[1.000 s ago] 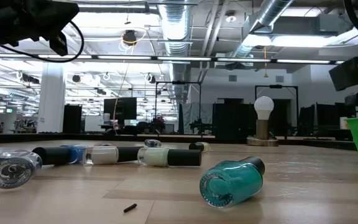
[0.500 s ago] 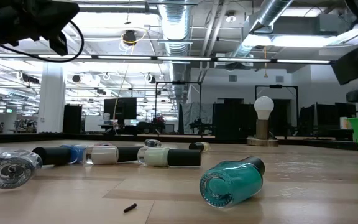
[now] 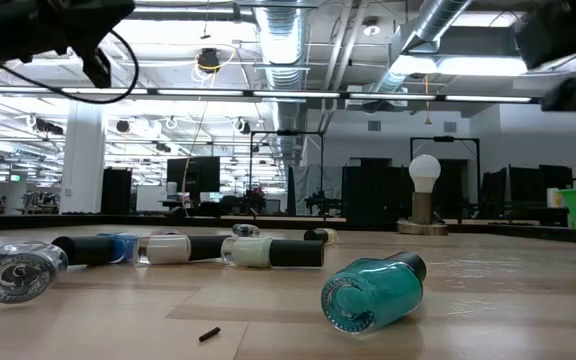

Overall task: Pick & Place Nail Polish
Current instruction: Put the top transparent nail polish into the green bin

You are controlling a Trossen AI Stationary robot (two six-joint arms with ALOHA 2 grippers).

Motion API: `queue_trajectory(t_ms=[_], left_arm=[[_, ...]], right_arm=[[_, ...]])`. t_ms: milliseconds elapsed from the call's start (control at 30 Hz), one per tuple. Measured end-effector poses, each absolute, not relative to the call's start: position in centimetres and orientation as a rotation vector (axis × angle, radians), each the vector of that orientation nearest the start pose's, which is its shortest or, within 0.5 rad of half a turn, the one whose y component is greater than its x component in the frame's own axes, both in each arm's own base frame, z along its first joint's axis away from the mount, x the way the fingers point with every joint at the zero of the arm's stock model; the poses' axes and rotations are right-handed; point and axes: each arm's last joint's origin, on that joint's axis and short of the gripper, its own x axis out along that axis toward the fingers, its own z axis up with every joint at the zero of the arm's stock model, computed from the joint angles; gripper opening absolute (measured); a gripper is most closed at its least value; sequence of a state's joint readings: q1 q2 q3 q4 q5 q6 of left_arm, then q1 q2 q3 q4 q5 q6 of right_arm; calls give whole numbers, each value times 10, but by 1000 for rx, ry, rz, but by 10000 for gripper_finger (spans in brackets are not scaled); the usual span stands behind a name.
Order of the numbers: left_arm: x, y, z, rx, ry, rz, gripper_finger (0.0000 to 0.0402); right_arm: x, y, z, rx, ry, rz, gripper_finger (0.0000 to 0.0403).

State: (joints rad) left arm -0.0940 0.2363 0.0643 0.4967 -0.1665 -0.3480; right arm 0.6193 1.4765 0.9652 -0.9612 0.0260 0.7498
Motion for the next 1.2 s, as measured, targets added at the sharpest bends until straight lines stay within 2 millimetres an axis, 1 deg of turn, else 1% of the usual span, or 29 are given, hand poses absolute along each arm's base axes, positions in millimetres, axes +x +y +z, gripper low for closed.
queue_trajectory(t_ms=[100, 233, 333, 400, 500, 567, 633, 700, 733, 900, 1033, 1200], left_arm=[[115, -6, 217, -381, -276, 24, 1], [124, -8, 222, -371, -224, -10, 1], [125, -9, 224, -366, -216, -50, 1], [124, -10, 226, -354, -229, -61, 1], [119, -9, 230, -320, -270, -63, 1], [115, -9, 233, -302, -301, -64, 1], [111, -8, 236, -291, -335, -66, 1], [107, -8, 238, -283, -360, -68, 1], [105, -8, 240, -274, -373, -69, 1], [98, -9, 243, -258, -410, -135, 1], [94, -9, 242, -252, -396, -159, 1], [93, -9, 229, -255, -272, -123, 1]], right_arm=[[208, 144, 214, 146, 1426, -99, 190], [226, 135, 232, 272, 1316, -232, 186], [248, 118, 249, 394, 1164, -338, 188], [264, 103, 258, 472, 1069, -389, 189], [289, 78, 265, 560, 951, -425, 184], [303, 63, 264, 550, 925, -439, 177], [324, 53, 265, 524, 900, -438, 169], [341, 44, 260, 468, 934, -435, 163], [353, 41, 259, 449, 941, -422, 160], [404, 21, 253, 411, 992, -457, 158], [436, 5, 245, 410, 1067, -517, 184], [469, -11, 230, 389, 1129, -546, 236]])
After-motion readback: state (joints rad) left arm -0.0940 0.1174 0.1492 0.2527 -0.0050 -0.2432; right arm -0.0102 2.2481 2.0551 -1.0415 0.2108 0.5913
